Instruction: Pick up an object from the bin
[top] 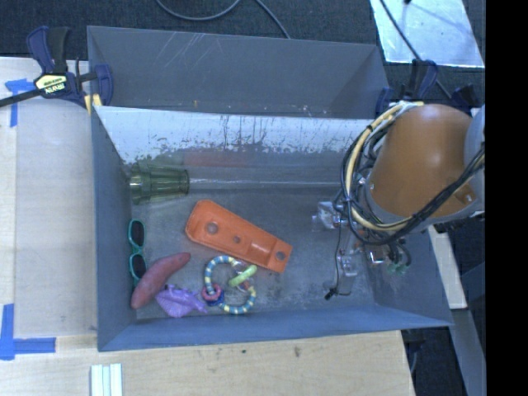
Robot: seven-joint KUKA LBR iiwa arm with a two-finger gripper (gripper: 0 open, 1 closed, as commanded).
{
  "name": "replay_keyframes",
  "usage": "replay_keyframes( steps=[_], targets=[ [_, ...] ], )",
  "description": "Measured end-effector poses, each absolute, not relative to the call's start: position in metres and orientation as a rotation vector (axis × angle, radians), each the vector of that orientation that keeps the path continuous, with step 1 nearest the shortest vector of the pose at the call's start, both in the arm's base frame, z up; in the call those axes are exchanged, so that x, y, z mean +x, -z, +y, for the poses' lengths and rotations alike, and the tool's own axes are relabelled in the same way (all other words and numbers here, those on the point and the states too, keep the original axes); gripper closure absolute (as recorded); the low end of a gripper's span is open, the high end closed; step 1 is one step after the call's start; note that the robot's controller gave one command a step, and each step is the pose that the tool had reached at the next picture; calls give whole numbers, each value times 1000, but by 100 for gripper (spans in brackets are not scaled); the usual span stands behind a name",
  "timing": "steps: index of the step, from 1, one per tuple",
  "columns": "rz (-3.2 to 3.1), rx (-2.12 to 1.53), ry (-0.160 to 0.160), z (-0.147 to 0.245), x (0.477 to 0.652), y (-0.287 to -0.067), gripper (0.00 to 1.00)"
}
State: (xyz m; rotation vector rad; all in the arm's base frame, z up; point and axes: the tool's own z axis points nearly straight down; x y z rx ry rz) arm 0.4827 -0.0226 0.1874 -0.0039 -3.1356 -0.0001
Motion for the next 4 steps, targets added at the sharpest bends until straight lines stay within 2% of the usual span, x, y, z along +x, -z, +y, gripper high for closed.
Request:
replay_keyframes(
  steps=[1,3,4],
  targets=[
    [-3145,-3,0,-23,484,-192,0],
    [-3146,121,0,26,529,-100,0],
    [-3144,-126,-1,41,535,-70,100]
  ],
)
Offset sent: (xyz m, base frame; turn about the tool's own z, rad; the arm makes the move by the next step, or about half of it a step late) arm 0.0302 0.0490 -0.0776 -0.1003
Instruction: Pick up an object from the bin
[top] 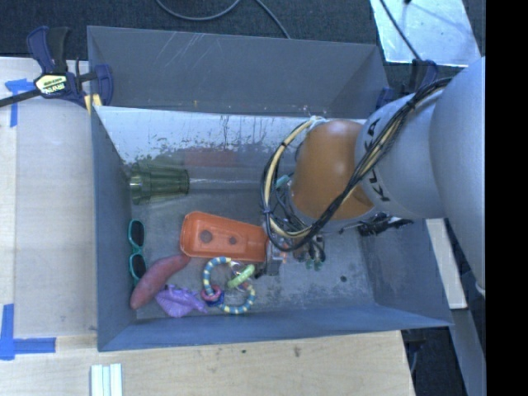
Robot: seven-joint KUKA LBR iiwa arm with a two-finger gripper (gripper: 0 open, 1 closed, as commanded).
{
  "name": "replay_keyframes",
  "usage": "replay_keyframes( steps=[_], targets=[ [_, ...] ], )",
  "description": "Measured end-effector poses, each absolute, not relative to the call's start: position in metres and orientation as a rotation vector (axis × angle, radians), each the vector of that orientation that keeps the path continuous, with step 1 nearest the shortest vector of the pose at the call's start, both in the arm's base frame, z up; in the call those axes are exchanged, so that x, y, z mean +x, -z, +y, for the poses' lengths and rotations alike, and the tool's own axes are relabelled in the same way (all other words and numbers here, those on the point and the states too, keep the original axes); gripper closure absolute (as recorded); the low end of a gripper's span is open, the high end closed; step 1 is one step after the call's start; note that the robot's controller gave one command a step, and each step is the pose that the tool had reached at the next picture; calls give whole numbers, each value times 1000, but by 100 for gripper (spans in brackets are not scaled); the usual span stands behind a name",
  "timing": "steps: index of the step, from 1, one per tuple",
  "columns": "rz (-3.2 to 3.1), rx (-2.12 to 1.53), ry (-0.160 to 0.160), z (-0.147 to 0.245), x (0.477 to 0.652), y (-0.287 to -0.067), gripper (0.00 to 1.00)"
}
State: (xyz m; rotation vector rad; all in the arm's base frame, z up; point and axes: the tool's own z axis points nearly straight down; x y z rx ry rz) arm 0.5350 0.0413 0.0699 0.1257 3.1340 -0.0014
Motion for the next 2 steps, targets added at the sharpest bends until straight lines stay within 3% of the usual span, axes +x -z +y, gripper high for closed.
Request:
replay_keyframes(
  steps=[1,2],
  targets=[
    [3134,125,2,41,535,-70,100],
    [3141,19,2,38,544,-97,100]
  ],
)
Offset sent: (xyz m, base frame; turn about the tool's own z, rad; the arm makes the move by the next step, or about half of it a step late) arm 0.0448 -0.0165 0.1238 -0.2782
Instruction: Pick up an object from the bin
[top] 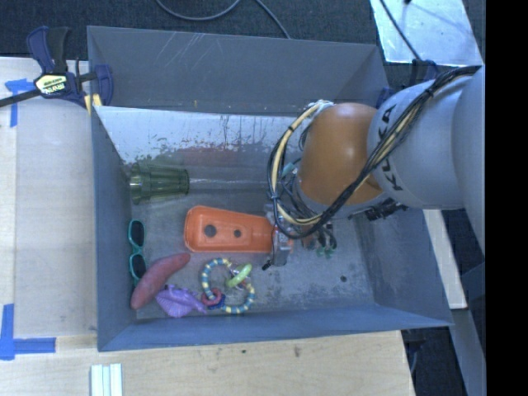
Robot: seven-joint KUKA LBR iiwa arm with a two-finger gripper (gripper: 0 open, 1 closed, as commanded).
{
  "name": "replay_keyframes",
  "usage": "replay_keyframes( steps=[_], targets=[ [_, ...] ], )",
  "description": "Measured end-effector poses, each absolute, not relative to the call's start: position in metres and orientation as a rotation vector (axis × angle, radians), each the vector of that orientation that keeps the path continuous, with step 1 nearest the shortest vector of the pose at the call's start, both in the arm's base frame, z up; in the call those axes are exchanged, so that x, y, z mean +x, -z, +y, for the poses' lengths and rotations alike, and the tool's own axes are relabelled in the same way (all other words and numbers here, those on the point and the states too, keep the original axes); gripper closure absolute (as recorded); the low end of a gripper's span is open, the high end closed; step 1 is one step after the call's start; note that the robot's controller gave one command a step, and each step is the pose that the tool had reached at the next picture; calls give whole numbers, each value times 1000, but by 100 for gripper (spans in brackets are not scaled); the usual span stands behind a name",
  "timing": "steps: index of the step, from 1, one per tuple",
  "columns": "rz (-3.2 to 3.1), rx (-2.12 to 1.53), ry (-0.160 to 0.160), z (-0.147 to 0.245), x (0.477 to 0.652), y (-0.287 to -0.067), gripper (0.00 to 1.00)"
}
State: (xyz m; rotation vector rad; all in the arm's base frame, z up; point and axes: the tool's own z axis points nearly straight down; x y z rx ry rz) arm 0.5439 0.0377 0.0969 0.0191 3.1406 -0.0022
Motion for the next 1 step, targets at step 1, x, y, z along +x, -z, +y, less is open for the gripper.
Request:
replay_keyframes(
  steps=[1],
  targets=[
    [3137,-9,2,29,557,-157,100]
  ],
)
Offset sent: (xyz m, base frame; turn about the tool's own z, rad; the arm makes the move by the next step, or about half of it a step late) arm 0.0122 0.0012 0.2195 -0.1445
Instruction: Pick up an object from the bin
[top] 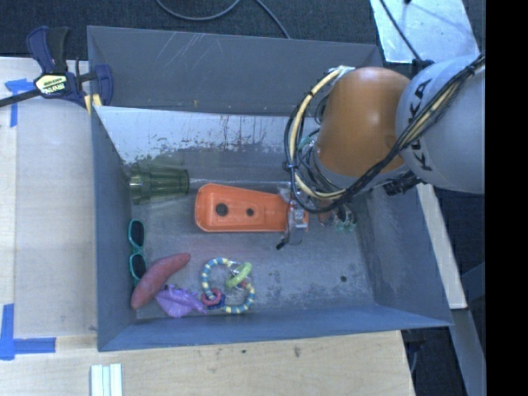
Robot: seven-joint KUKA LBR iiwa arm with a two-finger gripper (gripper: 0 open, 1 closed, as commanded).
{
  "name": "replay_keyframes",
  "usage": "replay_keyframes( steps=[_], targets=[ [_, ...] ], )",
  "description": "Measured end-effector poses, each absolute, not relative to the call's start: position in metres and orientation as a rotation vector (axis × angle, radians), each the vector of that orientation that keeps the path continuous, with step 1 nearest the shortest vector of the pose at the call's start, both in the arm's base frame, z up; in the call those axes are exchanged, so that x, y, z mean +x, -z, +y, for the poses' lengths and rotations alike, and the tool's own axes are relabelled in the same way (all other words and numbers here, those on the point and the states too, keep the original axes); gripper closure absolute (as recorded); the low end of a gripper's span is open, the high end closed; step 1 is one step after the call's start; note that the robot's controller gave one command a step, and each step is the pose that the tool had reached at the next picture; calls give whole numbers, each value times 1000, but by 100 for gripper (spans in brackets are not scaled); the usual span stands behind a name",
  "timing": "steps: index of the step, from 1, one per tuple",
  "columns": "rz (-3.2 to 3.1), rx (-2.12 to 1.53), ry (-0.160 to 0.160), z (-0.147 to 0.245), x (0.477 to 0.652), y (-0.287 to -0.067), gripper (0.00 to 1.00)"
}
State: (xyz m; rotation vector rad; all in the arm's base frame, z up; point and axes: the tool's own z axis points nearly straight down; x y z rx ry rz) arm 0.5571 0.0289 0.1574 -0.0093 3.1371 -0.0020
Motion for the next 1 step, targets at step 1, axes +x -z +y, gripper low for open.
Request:
replay_keyframes(
  steps=[1],
  targets=[
    [3138,-73,3,32,557,-216,100]
  ],
)
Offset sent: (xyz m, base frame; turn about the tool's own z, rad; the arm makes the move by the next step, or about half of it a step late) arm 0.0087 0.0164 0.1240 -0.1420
